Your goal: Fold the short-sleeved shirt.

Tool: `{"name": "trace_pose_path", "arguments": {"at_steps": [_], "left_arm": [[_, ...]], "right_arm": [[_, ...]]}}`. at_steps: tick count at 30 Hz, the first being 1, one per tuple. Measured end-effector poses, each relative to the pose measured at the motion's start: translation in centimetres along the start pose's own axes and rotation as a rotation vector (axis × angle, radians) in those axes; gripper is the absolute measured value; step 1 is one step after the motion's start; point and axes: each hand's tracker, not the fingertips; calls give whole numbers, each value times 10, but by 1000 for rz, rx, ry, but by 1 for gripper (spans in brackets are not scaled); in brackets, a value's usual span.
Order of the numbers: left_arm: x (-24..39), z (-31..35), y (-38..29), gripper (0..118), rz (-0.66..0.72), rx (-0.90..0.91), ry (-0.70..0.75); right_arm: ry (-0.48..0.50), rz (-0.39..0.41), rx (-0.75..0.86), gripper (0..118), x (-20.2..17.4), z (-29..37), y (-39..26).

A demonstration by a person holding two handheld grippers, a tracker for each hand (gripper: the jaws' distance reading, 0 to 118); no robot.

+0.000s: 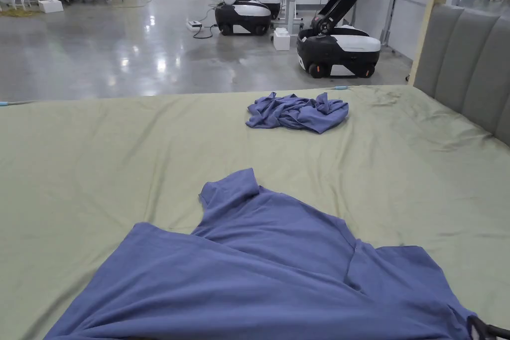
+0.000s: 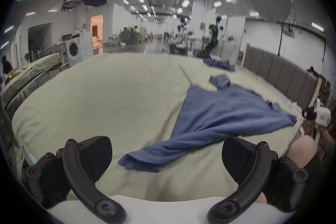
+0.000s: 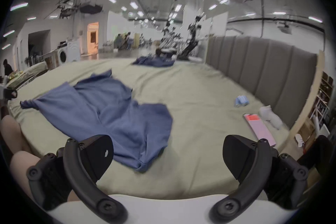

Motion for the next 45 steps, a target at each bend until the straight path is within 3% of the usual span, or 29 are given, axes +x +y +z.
{"name": "trace_pose_path", "arguments": {"at_steps": [2, 3, 4, 5, 6, 7, 8, 9, 10, 12, 16, 19, 21, 22, 23, 24, 25, 32, 34, 35, 36, 37, 39, 41, 45], "left_arm": [[15, 25, 6, 118, 43, 46, -7], [20, 34, 8, 118, 68, 60, -14], [26, 43, 11, 118, 98, 102, -27], [32, 51, 15, 116, 116, 134, -51], [38, 54, 19, 93, 118, 140, -65], [45, 57, 24, 54, 104, 153, -70], [53, 56, 32, 6, 81, 162, -69], [59, 50, 40, 0, 30, 165, -49], [64, 41, 45, 0, 4, 175, -26], [61, 10, 64, 0, -2, 107, -168], [59, -97, 107, 0, -71, -41, -221], [61, -192, 127, 0, -78, -162, -258], [62, -252, 131, 1, -104, -277, -200], [67, -271, 134, 12, -139, -305, -173], [67, -290, 134, 42, -166, -342, -157], [66, -304, 132, 99, -172, -358, -155], [65, -319, 127, 118, -161, -378, -147], [75, -354, 98, 118, -165, -416, -89], [84, -345, 93, 91, -196, -471, -117], [95, -335, 89, 67, -314, -379, -31], [103, -327, 86, 9, -330, -331, -87], [115, -320, 81, 2, -392, -325, -134], [128, -302, 80, 2, -517, -259, -52], [126, -294, 83, 2, -467, -262, -129], [115, -255, 104, 2, -349, -116, -146]], "right_arm": [[-5, 16, 35, 116, -9, 19, 10], [-4, 14, 56, 100, -15, 29, 13], [22, 13, 90, 65, -24, 38, 15], [22, 27, 126, 19, -33, 45, 17], [10, 36, 128, 5, -40, 47, 19], [-12, 64, 142, 5, -50, 53, 18], [59, 47, 151, 5, -55, 56, 20], [119, 33, 142, 5, -58, 58, 22], [130, 34, 145, 5, -64, 59, 23], [141, 50, 153, 5, -75, 60, 23], [191, 61, 137, 5, -86, 51, 22], [188, 87, 116, 5, -89, 42, 19], [190, 80, 92, 5, -88, 36, 16], [189, 77, 81, 5, -87, 33, 14], [187, 76, 68, 5, -88, 31, 12], [187, 80, 58, 5, -88, 29, 10], [186, 87, 47, 5, -87, 27, 9], [207, 79, 12, 5, -85, 13, 5], [210, 76, 13, 5, -84, 10, 5], [207, 74, 14, 5, -84, 9, 4], [207, 70, 13, 5, -82, 8, 4], [210, 58, 11, 5, -81, 7, 3], [215, 34, 10, 5, -79, 6, 2], [213, 25, 11, 5, -77, 8, 1], [187, 39, -8, 5, -68, 14, -3]]}}
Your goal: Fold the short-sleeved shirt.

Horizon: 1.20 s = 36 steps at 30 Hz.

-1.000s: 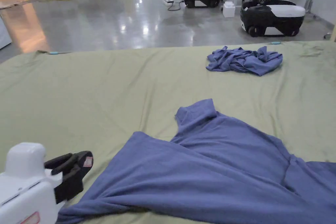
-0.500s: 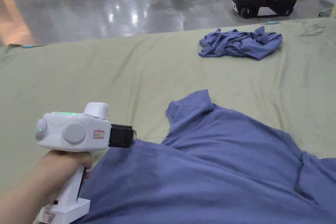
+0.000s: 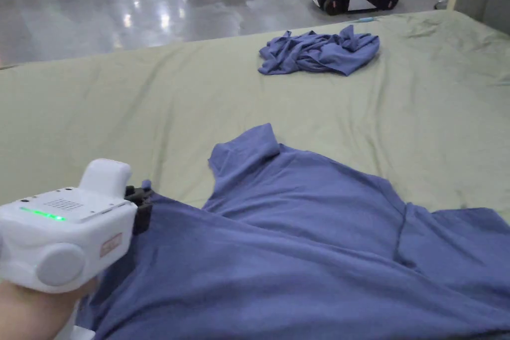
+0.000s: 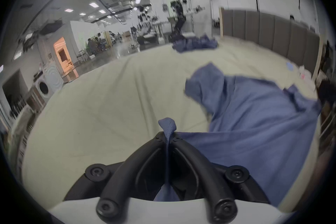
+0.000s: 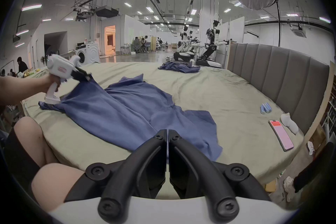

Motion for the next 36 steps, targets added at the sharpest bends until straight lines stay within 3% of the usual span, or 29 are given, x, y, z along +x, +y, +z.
{"name": "trace_pose_path", "arguments": {"at_steps": [3, 6, 7, 9, 10, 14, 15, 16, 17, 18, 19, 20, 21, 23, 24, 28, 33, 36], "left_arm": [[-16, 32, 7, 2, 119, 70, -39], [-19, 53, 9, 2, 136, 75, -53], [-18, 56, 9, 2, 132, 71, -53], [-19, 56, 6, 2, 113, 65, -51], [-20, 56, 5, 2, 109, 61, -54], [-23, 53, 1, 2, 105, 52, -57], [-23, 53, 1, 2, 106, 50, -57], [-24, 54, 0, 2, 110, 47, -59], [-21, 55, 1, 2, 115, 42, -61], [-22, 57, 0, 2, 120, 37, -67], [-22, 60, 0, 2, 115, 31, -71], [-23, 65, -1, 2, 108, 28, -73], [-20, 71, -1, 2, 99, 29, -71], [-20, 88, 0, 2, 96, 39, -70], [-23, 96, 1, 2, 103, 48, -68], [-55, 141, 6, 2, 202, 138, -89], [-76, 224, 36, 2, 217, 258, -42], [-98, 278, 59, 2, 253, 371, -19]], "right_arm": [[-41, -12, -52, 5, 14, 3, -4], [-60, -80, -192, 9, 41, -14, 1], [-91, -67, -192, 34, 50, -21, 3], [-114, -48, -248, 101, 68, -40, 5], [-113, -41, -245, 106, 75, -50, 9], [-52, -146, -341, 102, 99, -86, 13], [-26, -170, -359, 74, 101, -92, 12], [24, -211, -384, 15, 103, -95, 11], [122, -238, -427, 2, 103, -102, 9], [115, -218, -448, 2, 92, -102, 7], [173, -143, -495, 2, 83, -105, 8], [103, -31, -447, 2, 72, -100, 12], [84, -9, -428, 2, 69, -97, 17], [112, -112, -382, 2, 71, -85, 24], [96, -127, -352, 2, 70, -80, 29], [20, -76, -215, 2, 65, -42, 68], [3, -62, -12, 2, 60, 13, 135], [29, -12, 107, 2, 46, 45, 185]]}}
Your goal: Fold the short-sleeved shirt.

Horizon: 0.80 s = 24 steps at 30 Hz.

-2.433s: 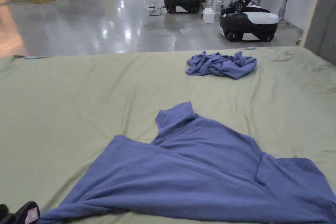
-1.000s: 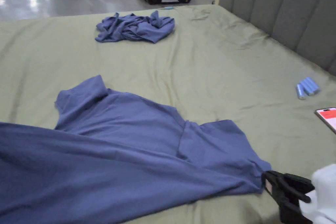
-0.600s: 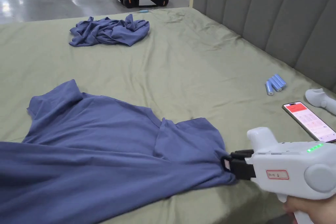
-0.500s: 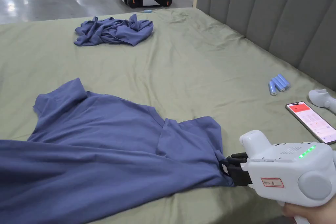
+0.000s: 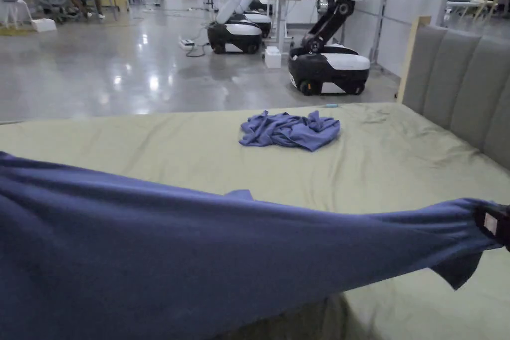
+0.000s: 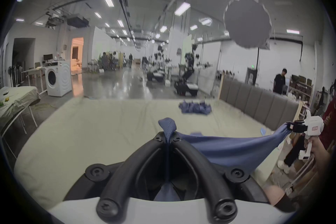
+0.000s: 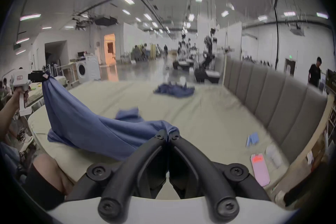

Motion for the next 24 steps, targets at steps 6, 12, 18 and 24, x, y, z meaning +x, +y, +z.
{"name": "trace_pose_path", "arguments": {"at_steps": [6, 12, 18, 24], "left_arm": [[-18, 32, 87, 2, -24, 136, 62], [-25, -3, 169, 2, -181, 192, 182], [-25, -84, 222, 2, -284, 246, 318], [-23, -178, 241, 2, -381, 281, 472]], "right_arm": [[-32, 77, 165, 2, -25, 1, 114], [-101, 123, 256, 2, -36, -55, 230], [-177, 129, 319, 2, -29, -141, 323], [-226, 109, 431, 2, -25, -224, 372]]}}
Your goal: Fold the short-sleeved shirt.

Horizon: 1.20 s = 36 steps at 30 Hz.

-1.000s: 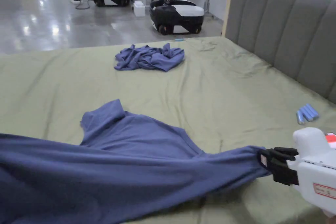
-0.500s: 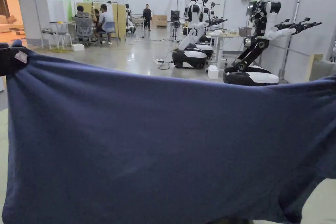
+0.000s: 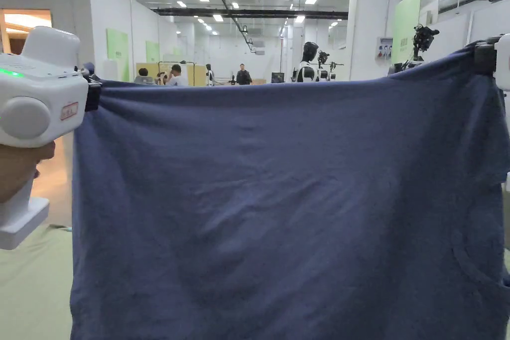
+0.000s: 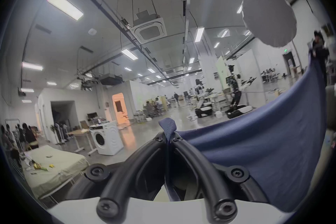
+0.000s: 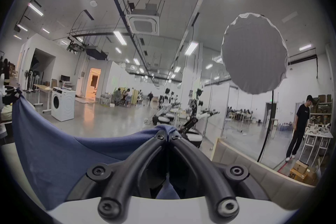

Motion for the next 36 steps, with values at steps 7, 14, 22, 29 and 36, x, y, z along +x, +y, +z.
{"name": "trace_pose_path", "arguments": {"at_steps": [7, 14, 22, 29, 36], "left_arm": [[22, -57, 21, 2, 49, 104, 109], [34, -77, 28, 2, 107, 175, 146], [68, -57, -96, 2, 87, 83, 111], [81, 20, -241, 2, 91, -134, 39], [92, 158, -326, 2, 180, -273, -1]], "right_arm": [[-60, 40, 145, 2, -7, -67, 22], [-67, 57, 217, 2, -5, -95, 13], [55, -60, 60, 2, -12, -87, -132], [160, -64, -149, 2, -40, 27, -277], [183, -105, -293, 2, -37, 171, -357]]}}
